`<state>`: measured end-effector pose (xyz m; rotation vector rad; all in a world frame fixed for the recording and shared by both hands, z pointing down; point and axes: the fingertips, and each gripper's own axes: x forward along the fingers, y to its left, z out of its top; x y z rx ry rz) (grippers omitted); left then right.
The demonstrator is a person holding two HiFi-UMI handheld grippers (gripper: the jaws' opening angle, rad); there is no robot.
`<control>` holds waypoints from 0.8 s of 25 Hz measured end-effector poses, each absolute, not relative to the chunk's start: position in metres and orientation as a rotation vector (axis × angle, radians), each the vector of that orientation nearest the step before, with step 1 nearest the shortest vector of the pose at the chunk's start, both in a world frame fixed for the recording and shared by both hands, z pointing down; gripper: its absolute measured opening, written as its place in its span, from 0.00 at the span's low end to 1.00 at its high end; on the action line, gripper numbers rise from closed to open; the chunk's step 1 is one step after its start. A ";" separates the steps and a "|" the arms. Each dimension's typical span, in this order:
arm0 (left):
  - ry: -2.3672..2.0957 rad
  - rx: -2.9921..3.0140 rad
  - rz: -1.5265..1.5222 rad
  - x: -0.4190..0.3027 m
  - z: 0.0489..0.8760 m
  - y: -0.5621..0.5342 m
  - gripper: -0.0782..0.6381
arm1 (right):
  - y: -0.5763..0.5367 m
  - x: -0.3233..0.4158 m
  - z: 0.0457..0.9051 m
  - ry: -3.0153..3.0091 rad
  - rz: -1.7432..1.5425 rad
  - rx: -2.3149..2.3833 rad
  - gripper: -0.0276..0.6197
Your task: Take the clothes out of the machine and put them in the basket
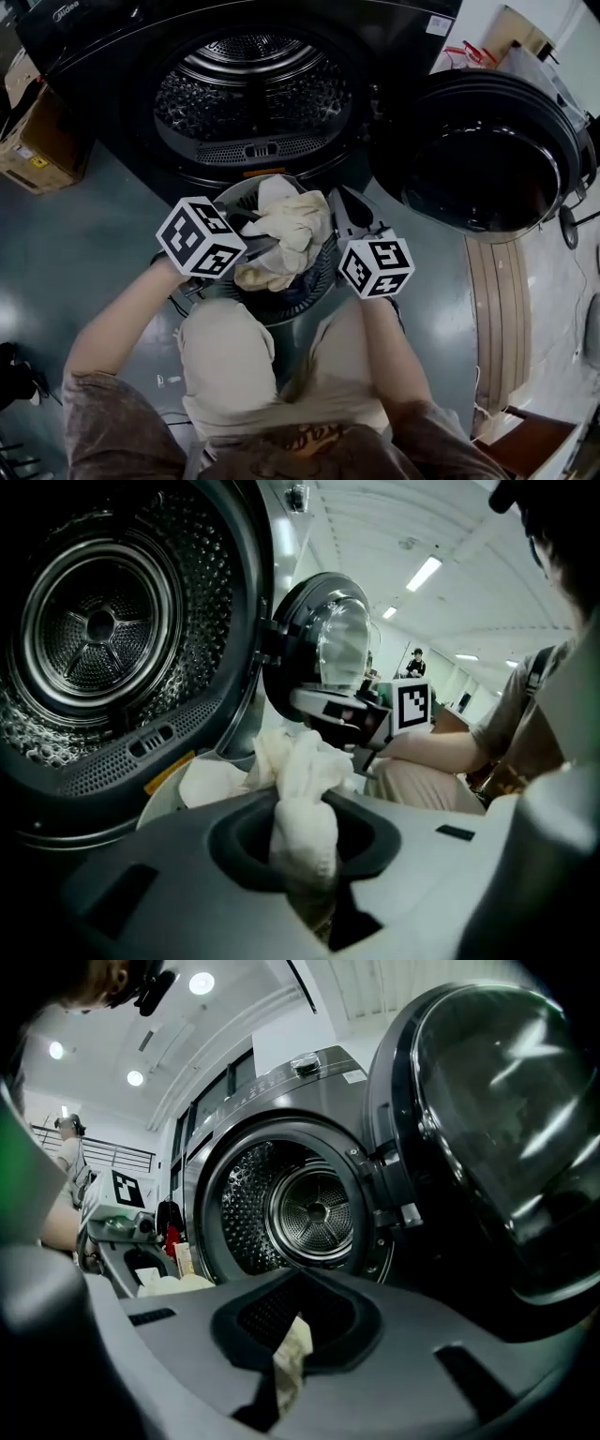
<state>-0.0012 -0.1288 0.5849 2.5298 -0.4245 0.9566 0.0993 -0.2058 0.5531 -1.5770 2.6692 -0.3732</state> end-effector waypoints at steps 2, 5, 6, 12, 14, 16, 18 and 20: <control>-0.422 2.532 0.957 0.001 0.586 -0.127 0.23 | -0.205 0.098 0.553 2.674 -0.369 -1.576 0.04; -0.479 2.551 0.967 0.000 0.591 -0.134 0.29 | -0.206 0.098 0.553 2.677 -0.368 -1.574 0.04; -0.509 2.557 0.969 -0.002 0.592 -0.138 0.35 | -0.206 0.097 0.553 2.678 -0.367 -1.570 0.04; -0.584 2.587 0.962 -0.017 0.593 -0.159 0.58 | -0.201 0.080 0.547 2.751 -0.264 -1.555 0.04; -0.599 2.603 0.930 -0.023 0.588 -0.167 0.58 | -0.197 0.072 0.545 2.793 -0.215 -1.534 0.04; -0.623 2.611 0.898 -0.031 0.586 -0.177 0.58 | -0.196 0.064 0.549 2.822 -0.214 -1.524 0.04; -0.645 2.614 0.843 -0.036 0.586 -0.186 0.58 | -0.197 0.057 0.560 2.826 -0.311 -1.531 0.04; -0.694 2.620 0.725 -0.038 0.579 -0.197 0.58 | -0.198 0.054 0.562 2.775 -0.441 -1.542 0.04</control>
